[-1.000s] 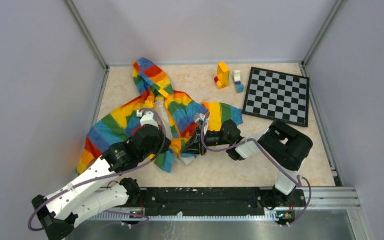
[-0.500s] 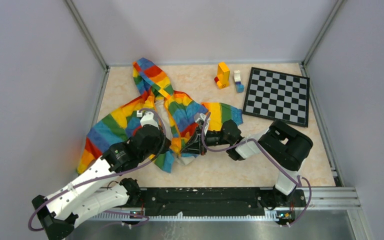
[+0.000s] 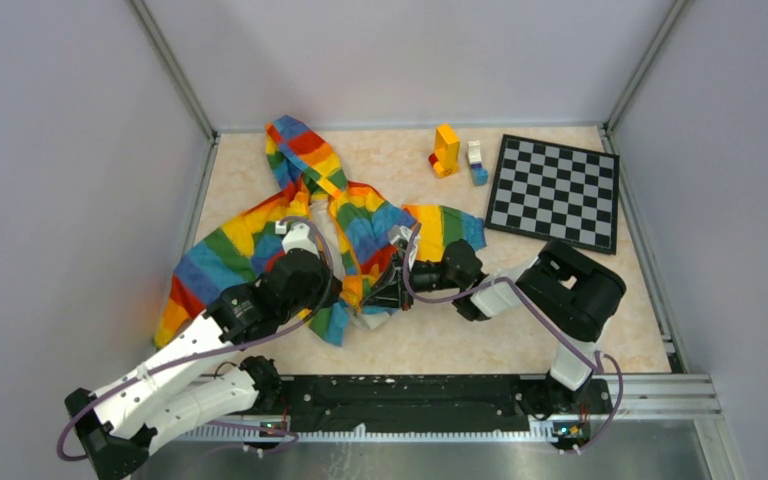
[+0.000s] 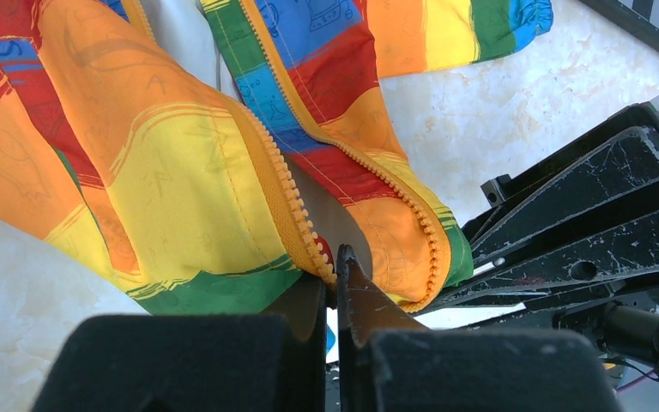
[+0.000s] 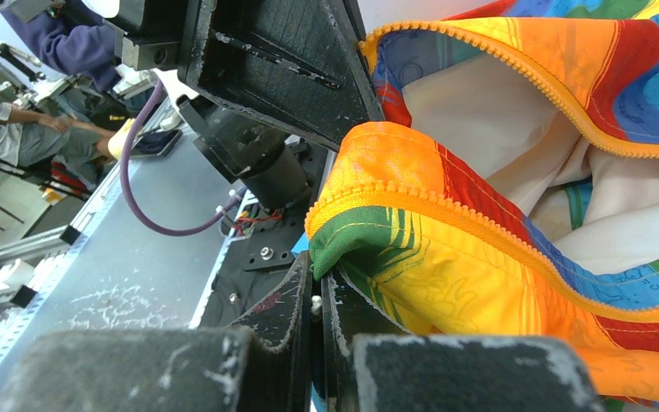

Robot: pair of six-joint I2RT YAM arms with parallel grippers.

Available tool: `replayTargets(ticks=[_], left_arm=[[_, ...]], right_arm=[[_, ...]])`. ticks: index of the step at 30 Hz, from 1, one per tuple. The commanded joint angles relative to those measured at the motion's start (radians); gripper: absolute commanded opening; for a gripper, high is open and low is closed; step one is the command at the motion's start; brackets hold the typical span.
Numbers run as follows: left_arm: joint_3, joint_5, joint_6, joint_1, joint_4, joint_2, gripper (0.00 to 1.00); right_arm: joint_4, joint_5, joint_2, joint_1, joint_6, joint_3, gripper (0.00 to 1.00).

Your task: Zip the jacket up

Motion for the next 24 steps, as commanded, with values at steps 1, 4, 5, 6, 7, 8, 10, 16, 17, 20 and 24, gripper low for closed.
replayTargets(ticks=[1, 4, 5, 6, 7, 8, 10, 16, 17, 20, 24], left_arm=[[0.016, -0.003, -0.008, -0.004, 0.042, -0.012, 0.0], [0.019, -0.007, -0.009, -0.004, 0.042, -0.018, 0.0], [0.021, -0.008, -0.008, -0.004, 0.042, -0.017, 0.0], [0.022, -0.008, -0.008, -0.004, 0.042, -0.019, 0.0], [0.023, -0.009, -0.008, -0.004, 0.042, -0.019, 0.0], [0.023, -0.008, -0.008, -0.004, 0.042, -0.018, 0.0], [0.022, -0.006, -0.007, -0.004, 0.042, -0.017, 0.0], [0.012, 0.0, -0.005, -0.004, 0.043, -0.015, 0.0], [0.009, 0.001, -0.005, -0.004, 0.043, -0.014, 0.0], [0.009, 0.004, -0.004, -0.004, 0.044, -0.007, 0.0], [0.007, 0.007, -0.002, -0.004, 0.046, -0.005, 0.0]], right_arm=[[0.07, -0.009, 0.013, 0.012, -0.002, 0.036, 0.0], [0.07, -0.01, 0.021, 0.011, 0.0, 0.037, 0.0], [0.073, -0.01, 0.024, 0.012, 0.003, 0.037, 0.0], [0.074, -0.011, 0.025, 0.012, 0.005, 0.038, 0.0], [0.075, -0.011, 0.026, 0.012, 0.005, 0.038, 0.0], [0.074, -0.011, 0.026, 0.013, 0.005, 0.038, 0.0], [0.069, -0.01, 0.026, 0.013, 0.004, 0.041, 0.0], [0.115, -0.01, 0.025, 0.015, 0.03, 0.036, 0.0], [0.121, -0.011, 0.021, 0.015, 0.03, 0.034, 0.0], [0.112, -0.01, 0.012, 0.015, 0.027, 0.038, 0.0], [0.111, -0.004, 0.008, 0.015, 0.027, 0.035, 0.0]])
